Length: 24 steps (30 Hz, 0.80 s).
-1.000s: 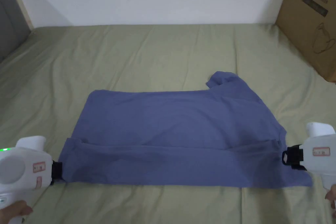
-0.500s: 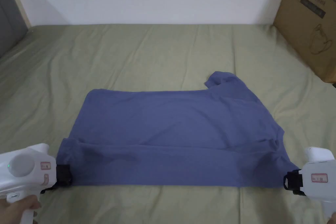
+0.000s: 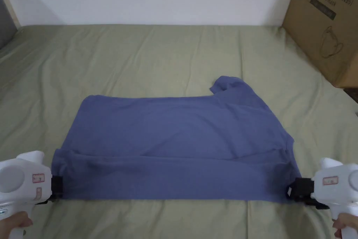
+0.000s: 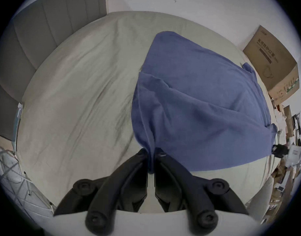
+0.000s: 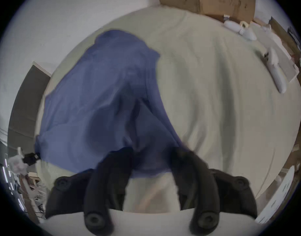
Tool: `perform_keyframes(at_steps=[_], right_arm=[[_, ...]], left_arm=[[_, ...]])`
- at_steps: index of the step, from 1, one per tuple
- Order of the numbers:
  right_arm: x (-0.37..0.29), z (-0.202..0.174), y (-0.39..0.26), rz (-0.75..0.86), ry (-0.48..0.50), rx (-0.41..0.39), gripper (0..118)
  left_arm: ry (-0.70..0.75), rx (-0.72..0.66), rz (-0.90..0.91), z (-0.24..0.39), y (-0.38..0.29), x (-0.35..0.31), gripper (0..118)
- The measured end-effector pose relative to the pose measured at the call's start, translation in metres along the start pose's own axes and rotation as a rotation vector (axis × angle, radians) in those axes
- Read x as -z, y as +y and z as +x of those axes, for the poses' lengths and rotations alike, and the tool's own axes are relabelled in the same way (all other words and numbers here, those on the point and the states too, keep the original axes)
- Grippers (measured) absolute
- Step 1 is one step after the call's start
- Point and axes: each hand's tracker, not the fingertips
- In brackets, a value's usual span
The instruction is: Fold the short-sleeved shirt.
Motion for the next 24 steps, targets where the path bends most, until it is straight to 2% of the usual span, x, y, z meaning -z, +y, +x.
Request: perform_keyframes(at_steps=[1, 2, 3, 4, 5, 6, 9, 13, 15, 16, 18, 20, 24], right_arm=[[-0.004, -0.006, -0.002, 0.033, -0.004, -0.036, 40], [-0.012, -0.012, 0.000, 0.030, 0.000, -0.025, 26], [-0.016, -0.015, 0.001, 0.039, 0.045, -0.020, 3], [-0.020, -0.020, 0.005, 0.041, 0.037, -0.010, 3], [-0.020, -0.026, 0.008, 0.027, -0.027, -0.086, 3], [-0.020, -0.029, 0.008, 0.039, -0.046, -0.122, 3], [-0.033, -0.028, 0.006, 0.044, -0.040, -0.115, 3], [-0.063, -0.014, 0.001, 0.089, 0.015, -0.088, 3], [-0.077, -0.013, -0.003, 0.098, 0.007, -0.109, 3], [-0.081, -0.012, -0.008, 0.101, -0.014, -0.148, 3], [-0.090, -0.005, -0.022, 0.097, -0.008, -0.144, 3], [-0.093, 0.002, -0.041, 0.075, 0.018, -0.113, 3], [-0.077, 0.008, -0.083, -0.028, -0.009, -0.134, 3]], left_arm=[[-0.003, 0.000, -0.001, 0.000, 0.000, -0.002, 5], [-0.003, 0.006, -0.001, 0.001, -0.001, -0.005, 5], [-0.002, 0.018, 0.002, 0.001, -0.001, -0.007, 5], [-0.001, 0.033, 0.007, 0.002, 0.000, -0.010, 5], [0.003, 0.042, 0.007, 0.002, 0.001, -0.013, 5], [-0.001, 0.042, 0.007, 0.003, 0.001, -0.015, 5], [-0.008, 0.050, 0.021, 0.002, 0.001, -0.029, 5], [-0.029, 0.083, 0.029, -0.002, -0.007, -0.051, 5], [-0.018, 0.108, 0.029, -0.002, -0.019, -0.062, 5], [-0.014, 0.113, 0.027, -0.003, -0.026, -0.067, 5], [-0.014, 0.121, 0.024, -0.010, -0.042, -0.076, 5], [-0.035, 0.086, 0.019, -0.013, -0.063, -0.079, 5], [0.056, 0.129, -0.062, -0.018, -0.096, -0.066, 5]])
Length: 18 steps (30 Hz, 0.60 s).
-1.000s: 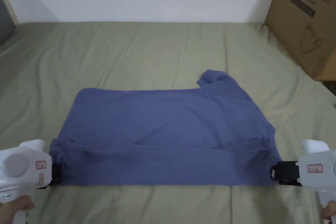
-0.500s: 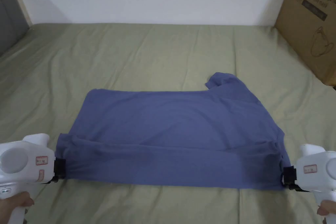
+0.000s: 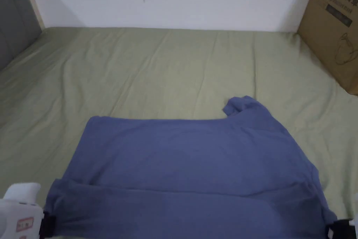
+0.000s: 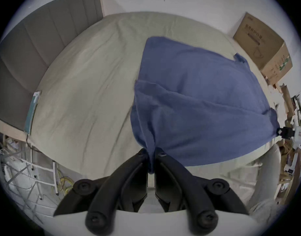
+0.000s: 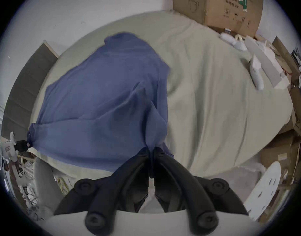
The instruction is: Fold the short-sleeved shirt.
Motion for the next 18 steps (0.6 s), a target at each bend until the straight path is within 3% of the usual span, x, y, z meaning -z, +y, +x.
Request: perform_keyframes(at_steps=[2, 3, 5, 6, 7, 8, 9, 11, 13, 14, 15, 16, 17, 18], right_arm=[[0.012, 0.000, -0.009, -0.009, 0.005, -0.004, 4], [0.013, -0.001, -0.009, -0.011, 0.009, 0.003, 12], [0.010, -0.004, -0.003, -0.021, -0.025, 0.000, 47], [0.006, -0.006, 0.000, -0.003, -0.039, -0.019, 77], [0.001, -0.008, 0.005, 0.010, -0.060, -0.040, 86], [-0.007, -0.009, 0.012, 0.036, -0.088, -0.063, 86], [-0.015, -0.011, 0.018, 0.065, -0.095, -0.077, 86], [-0.028, -0.016, 0.036, 0.115, -0.094, -0.082, 86], [-0.036, -0.020, 0.055, 0.168, -0.066, -0.095, 81], [-0.039, -0.025, 0.065, 0.184, -0.048, -0.099, 60], [-0.041, -0.030, 0.072, 0.196, -0.034, -0.106, 14], [-0.040, -0.033, 0.080, 0.221, -0.026, -0.118, 3], [-0.035, -0.038, 0.087, 0.232, -0.042, -0.114, 3], [-0.030, -0.042, 0.091, 0.238, -0.045, -0.105, 2]], left_arm=[[0.009, 0.017, -0.021, 0.002, -0.006, 0.012, 5], [0.008, 0.016, -0.015, 0.003, -0.005, 0.013, 6], [0.017, -0.007, 0.006, 0.006, 0.002, 0.009, 16], [0.043, -0.004, 0.010, 0.001, 0.006, 0.013, 44], [0.087, 0.023, 0.005, 0.001, 0.012, 0.010, 67], [0.121, 0.043, 0.035, 0.000, 0.018, 0.005, 83], [0.135, 0.052, 0.066, 0.001, 0.022, -0.001, 91], [0.103, 0.038, 0.118, 0.006, 0.036, -0.017, 91], [0.044, 0.020, 0.150, 0.012, 0.049, -0.024, 87], [-0.005, 0.018, 0.170, 0.020, 0.054, -0.030, 77], [-0.041, 0.027, 0.179, 0.025, 0.060, -0.028, 42], [-0.059, 0.046, 0.178, 0.030, 0.066, -0.025, 10], [-0.049, 0.044, 0.165, 0.038, 0.072, -0.016, 0], [-0.017, 0.054, 0.161, 0.047, 0.074, -0.011, 0]])
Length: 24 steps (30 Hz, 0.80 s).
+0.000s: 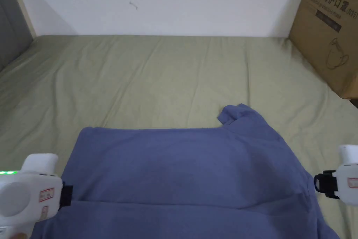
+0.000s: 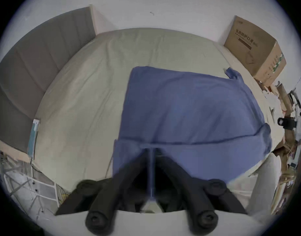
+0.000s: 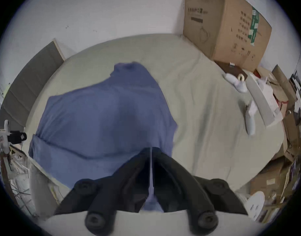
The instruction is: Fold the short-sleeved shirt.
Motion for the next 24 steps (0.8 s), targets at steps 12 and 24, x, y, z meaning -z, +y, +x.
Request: perform_keyframes(at_steps=[12, 24], right_arm=[[0.122, 0.001, 0.096, -0.065, 0.078, 0.138, 3], [0.224, 0.025, 0.166, -0.181, -0.008, 0.028, 87]], left_arm=[[-0.055, -0.023, 0.017, 0.033, 0.062, 0.047, 0], [-0.036, -0.038, -0.059, 0.037, 0.078, 0.083, 0]])
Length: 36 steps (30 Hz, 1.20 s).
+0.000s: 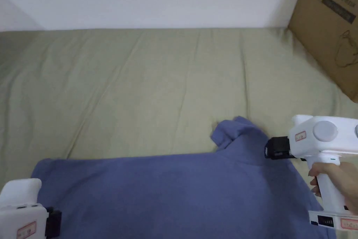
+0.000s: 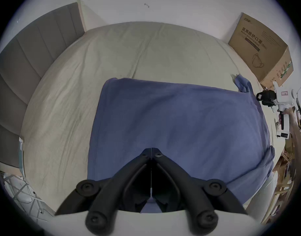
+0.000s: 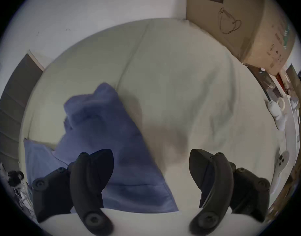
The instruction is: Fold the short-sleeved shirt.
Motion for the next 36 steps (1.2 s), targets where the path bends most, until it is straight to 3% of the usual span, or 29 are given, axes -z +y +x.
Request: perform_keyframes(at_steps=[3, 5, 6, 7, 15, 20, 21, 22, 24, 25, 33, 36], right_arm=[[0.005, -0.007, -0.011, 0.009, -0.043, -0.055, 58], [-0.010, -0.008, -0.012, 0.069, -0.025, -0.029, 5], [-0.011, -0.010, -0.012, 0.077, -0.019, -0.022, 1], [-0.014, -0.007, -0.011, 0.076, 0.031, 0.015, 1], [-0.040, -0.018, -0.007, 0.107, 0.006, -0.042, 1], [-0.041, -0.018, -0.005, 0.111, 0.006, -0.059, 1], [-0.040, -0.017, -0.006, 0.112, 0.009, -0.055, 1], [-0.039, -0.016, -0.006, 0.114, 0.015, -0.048, 1], [-0.036, -0.014, -0.007, 0.110, 0.019, -0.030, 1], [-0.035, -0.014, -0.008, 0.107, 0.022, -0.027, 1], [-0.031, -0.016, -0.009, 0.091, 0.013, -0.036, 1], [-0.031, -0.017, -0.010, 0.089, 0.012, -0.037, 1]], left_arm=[[0.004, -0.001, -0.011, 0.002, -0.001, 0.004, 0], [0.003, 0.001, -0.016, 0.000, -0.002, 0.007, 0], [0.002, 0.003, -0.016, 0.001, -0.003, 0.007, 0], [0.001, 0.002, -0.017, 0.000, -0.002, 0.006, 0], [0.020, -0.052, -0.006, -0.019, 0.005, 0.003, 0], [0.038, -0.127, 0.072, -0.047, 0.049, 0.014, 1], [0.038, -0.121, 0.072, -0.050, 0.059, 0.020, 15], [0.049, -0.116, 0.069, -0.054, 0.071, 0.027, 38], [0.090, -0.111, 0.040, -0.061, 0.094, 0.046, 99], [0.086, -0.119, 0.046, -0.064, 0.100, 0.051, 102], [0.050, -0.217, 0.011, -0.076, 0.128, 0.099, 96], [0.067, -0.138, -0.090, -0.066, 0.122, 0.125, 88]])
